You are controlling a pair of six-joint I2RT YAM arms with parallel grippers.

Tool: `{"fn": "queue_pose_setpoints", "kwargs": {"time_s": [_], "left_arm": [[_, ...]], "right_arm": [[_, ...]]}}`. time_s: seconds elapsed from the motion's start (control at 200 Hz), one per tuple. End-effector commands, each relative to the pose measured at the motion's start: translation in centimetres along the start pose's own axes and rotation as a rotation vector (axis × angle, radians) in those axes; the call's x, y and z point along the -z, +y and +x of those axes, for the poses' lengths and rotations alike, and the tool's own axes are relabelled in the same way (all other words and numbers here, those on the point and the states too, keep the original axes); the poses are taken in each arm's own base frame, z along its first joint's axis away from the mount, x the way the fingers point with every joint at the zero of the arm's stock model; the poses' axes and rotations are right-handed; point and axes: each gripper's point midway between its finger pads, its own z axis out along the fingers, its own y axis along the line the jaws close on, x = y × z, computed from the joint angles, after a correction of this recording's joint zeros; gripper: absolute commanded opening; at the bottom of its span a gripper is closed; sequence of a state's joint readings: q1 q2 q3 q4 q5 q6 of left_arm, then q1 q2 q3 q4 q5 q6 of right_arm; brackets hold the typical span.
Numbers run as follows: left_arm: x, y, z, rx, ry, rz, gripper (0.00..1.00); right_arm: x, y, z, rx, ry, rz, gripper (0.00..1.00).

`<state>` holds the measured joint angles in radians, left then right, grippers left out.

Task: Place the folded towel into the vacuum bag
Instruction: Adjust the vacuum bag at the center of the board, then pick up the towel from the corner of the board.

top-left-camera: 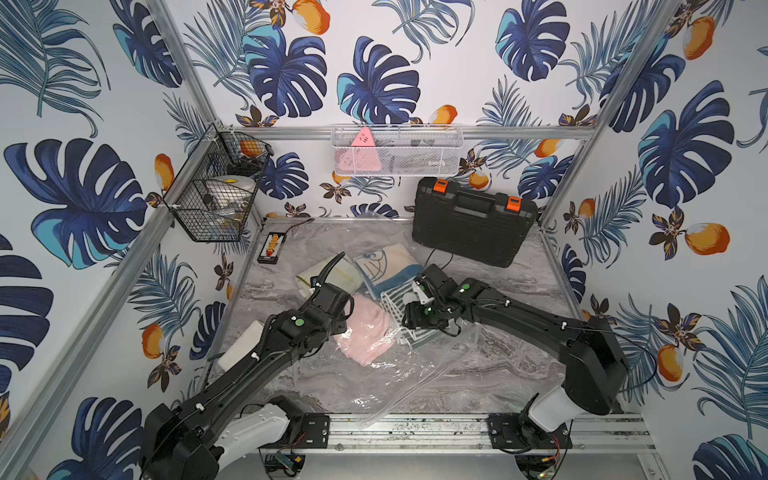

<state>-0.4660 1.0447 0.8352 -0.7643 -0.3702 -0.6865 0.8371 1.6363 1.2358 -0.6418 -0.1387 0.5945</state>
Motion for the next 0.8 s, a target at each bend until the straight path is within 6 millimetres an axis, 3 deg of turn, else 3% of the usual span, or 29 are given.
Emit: {"fn": "queue_pose_setpoints", "kwargs": {"time_s": [0.0, 0.145, 0.235, 0.345, 0.545, 0.595, 0.796], "left_arm": [[-0.3, 3.5, 1.6, 0.072, 0.070, -0.109, 0.69], [-0.9, 7.7, 2.7, 0.207, 0.132, -0.253, 0.80], [-1.4, 9.9, 3.0, 0.339, 0.146, -0.265, 0.80], [-2.7, 10.3, 2.5, 0.446, 0.154, -0.195, 0.80], [-6.7, 11.0, 3.8, 0.525, 0.284, -0.209, 0.77], [-7.1, 11.5, 4.1, 0.540, 0.289, -0.230, 0.76], [-8.8, 12.7, 7.1, 0.589, 0.347, -0.304, 0.70]], "right_arm": [[-1.1, 1.4, 0.4, 0.013, 0.012, 0.008, 0.64], [-2.0, 1.3, 0.8, 0.015, 0.007, -0.009, 0.65], [-2.4, 0.7, 1.2, 0.007, 0.000, -0.003, 0.65], [-2.7, 0.6, 1.8, 0.004, 0.014, -0.021, 0.66], [-2.8, -0.9, 1.4, 0.028, 0.024, 0.000, 0.67], [-3.2, -2.6, 2.0, 0.016, 0.048, 0.017, 0.67], [-1.6, -7.0, 0.3, -0.069, 0.011, 0.015, 0.67]]}}
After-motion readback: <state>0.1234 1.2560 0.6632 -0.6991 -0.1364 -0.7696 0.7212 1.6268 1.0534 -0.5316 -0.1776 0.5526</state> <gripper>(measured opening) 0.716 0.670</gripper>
